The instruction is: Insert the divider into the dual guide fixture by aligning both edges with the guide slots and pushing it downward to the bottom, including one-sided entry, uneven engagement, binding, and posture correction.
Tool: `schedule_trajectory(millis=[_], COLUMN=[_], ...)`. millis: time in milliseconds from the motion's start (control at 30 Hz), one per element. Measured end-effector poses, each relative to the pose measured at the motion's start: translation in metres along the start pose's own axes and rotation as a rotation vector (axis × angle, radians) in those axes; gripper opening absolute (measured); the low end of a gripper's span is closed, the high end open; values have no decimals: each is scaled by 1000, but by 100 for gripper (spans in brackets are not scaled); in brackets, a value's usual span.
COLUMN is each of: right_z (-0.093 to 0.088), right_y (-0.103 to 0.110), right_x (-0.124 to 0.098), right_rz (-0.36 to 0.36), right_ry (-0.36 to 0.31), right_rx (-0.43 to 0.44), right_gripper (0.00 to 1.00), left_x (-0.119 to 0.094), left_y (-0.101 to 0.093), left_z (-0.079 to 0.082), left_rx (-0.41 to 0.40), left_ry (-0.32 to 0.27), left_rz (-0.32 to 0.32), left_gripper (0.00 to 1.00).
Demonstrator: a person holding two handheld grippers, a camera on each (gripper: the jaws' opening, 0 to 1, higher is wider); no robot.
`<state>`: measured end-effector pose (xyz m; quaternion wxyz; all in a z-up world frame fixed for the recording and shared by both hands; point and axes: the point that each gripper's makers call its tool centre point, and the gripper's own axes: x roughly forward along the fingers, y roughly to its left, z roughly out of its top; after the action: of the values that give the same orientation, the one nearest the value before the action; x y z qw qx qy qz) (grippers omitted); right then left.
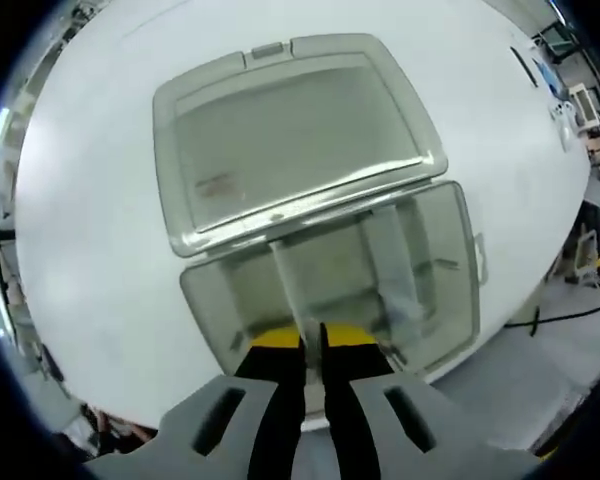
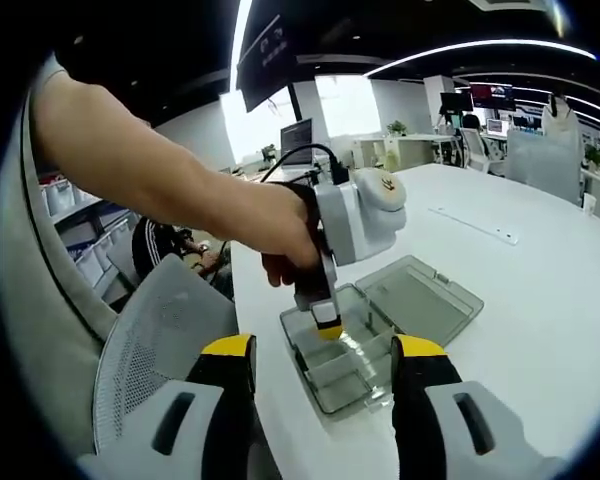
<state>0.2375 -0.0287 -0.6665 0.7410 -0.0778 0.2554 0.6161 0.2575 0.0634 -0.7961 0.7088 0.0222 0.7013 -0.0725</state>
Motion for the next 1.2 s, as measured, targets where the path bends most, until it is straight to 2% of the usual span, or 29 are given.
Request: schedule_trajectory(millis=[767, 1200], right_z=[-1, 0], right_y=[-2, -1], right_x=[-2, -7], right_rz=[-8, -12], right_ry=[-4, -12], right_rx=[8, 7], right_gripper=[51, 51], left_x=[7, 3], left_y=[0, -3], left_z=[1, 1], left_rx=[-8, 10], left_ry=[-12, -85], left_rz=[2, -55], left_gripper=[3, 9])
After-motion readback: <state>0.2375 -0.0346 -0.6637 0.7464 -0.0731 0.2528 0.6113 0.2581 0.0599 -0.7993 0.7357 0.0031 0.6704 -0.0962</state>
